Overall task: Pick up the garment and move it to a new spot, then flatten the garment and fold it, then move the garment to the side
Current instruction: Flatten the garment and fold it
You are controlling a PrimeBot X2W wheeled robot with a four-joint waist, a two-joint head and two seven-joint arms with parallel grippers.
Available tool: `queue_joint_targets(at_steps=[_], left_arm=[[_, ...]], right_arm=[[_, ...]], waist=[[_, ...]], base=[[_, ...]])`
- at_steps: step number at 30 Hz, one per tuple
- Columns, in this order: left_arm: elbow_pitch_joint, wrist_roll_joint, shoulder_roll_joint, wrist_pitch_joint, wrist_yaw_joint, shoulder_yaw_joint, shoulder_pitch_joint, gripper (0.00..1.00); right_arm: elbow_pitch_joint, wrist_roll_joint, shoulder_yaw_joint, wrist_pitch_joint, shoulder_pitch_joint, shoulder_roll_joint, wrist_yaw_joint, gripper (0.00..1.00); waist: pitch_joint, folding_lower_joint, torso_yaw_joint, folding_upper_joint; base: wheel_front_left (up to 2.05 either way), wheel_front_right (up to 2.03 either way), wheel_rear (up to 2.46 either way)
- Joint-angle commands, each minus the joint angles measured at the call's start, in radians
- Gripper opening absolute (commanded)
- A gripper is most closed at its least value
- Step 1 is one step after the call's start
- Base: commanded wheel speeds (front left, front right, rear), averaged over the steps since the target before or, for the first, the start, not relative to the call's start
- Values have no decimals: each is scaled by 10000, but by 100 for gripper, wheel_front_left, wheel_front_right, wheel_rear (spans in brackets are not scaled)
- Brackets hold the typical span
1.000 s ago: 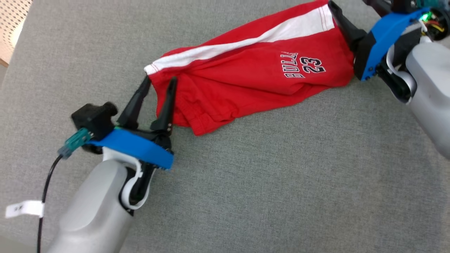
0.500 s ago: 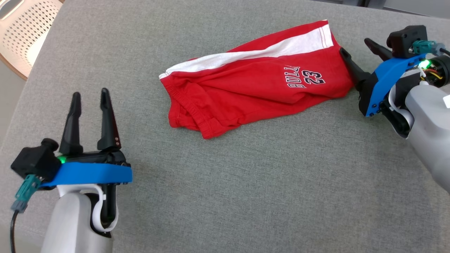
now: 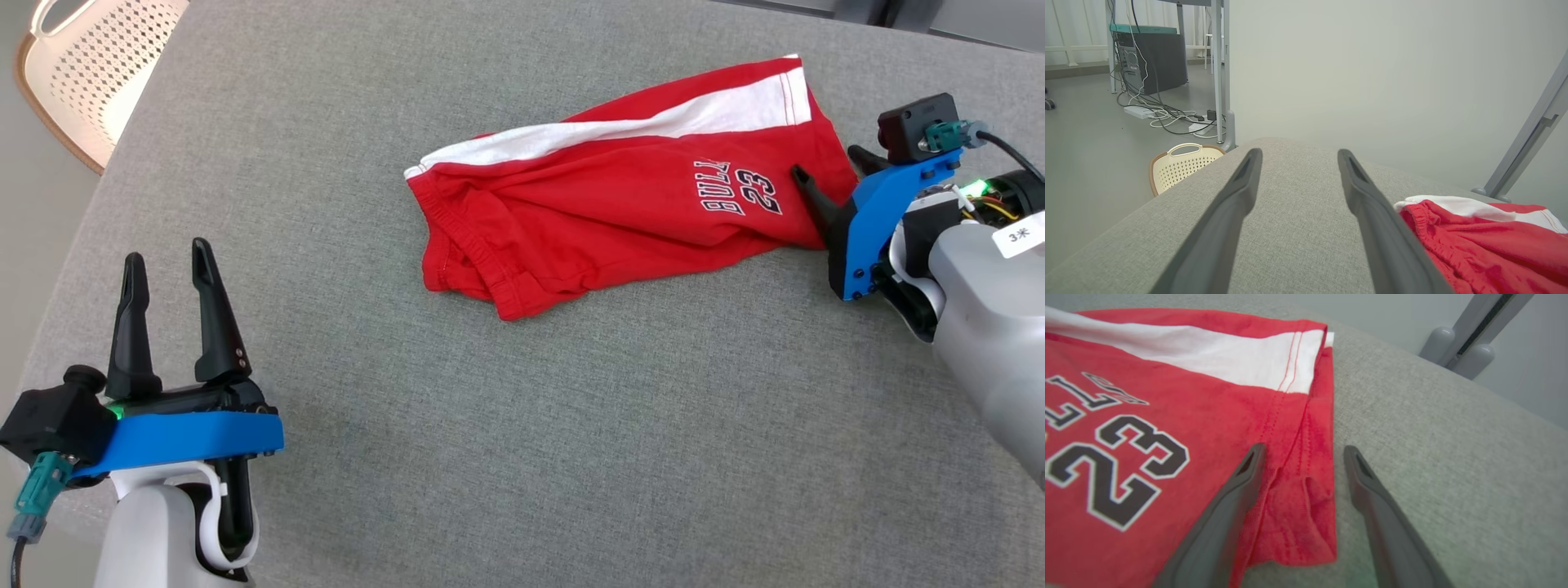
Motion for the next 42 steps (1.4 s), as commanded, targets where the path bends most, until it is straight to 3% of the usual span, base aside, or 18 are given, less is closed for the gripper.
queue_joint_targets(at_steps=[1, 3, 4, 5, 6, 7, 16, 27, 42], left_arm=[[12, -50, -19, -40, -25, 8, 70, 100], [33, -104, -21, -42, -25, -17, 76, 100], [43, -115, -21, -42, -25, -34, 75, 100], [59, -96, -22, -42, -25, -52, 76, 100], [68, -76, -21, -40, -24, -60, 74, 100], [69, -66, -21, -40, -17, -47, 75, 100], [58, 149, -18, -40, -20, -16, 190, 100], [-31, 617, -18, -40, -24, 213, 612, 100], [-230, 1026, 8, -40, -26, 468, 1085, 100]], right_arm=[[80, -14, 107, 218, 219, 106, 1, 100], [140, -12, 211, 632, 355, 197, 2, 100], [152, 7, 256, 804, 418, 246, 4, 78], [122, 62, 260, 866, 431, 286, 6, 42], [82, 64, 259, 843, 412, 304, 10, 15], [43, 86, 258, 774, 363, 313, 10, 0], [-96, 360, 84, 48, 295, 248, -1, 0], [-943, 1057, -155, -1137, 1703, 18, -1, 0], [-1498, 1660, -991, -1585, 3243, -1031, -1, 0]], waist=[[-17, 1, 21, 0], [-36, 1, 28, 0], [-47, 1, 25, 0], [-58, 1, 17, 0], [-70, 1, 0, 0], [-87, 1, -32, 0], [-444, 1, -511, 0], [-1232, 1, -1785, 0], [-1638, 1, -2736, 0]], base=[[0, 0, 0], [0, 0, 0], [0, 0, 0], [0, 0, 0], [0, 0, 0], [0, 0, 0], [0, 0, 0], [0, 0, 0], [0, 0, 0]])
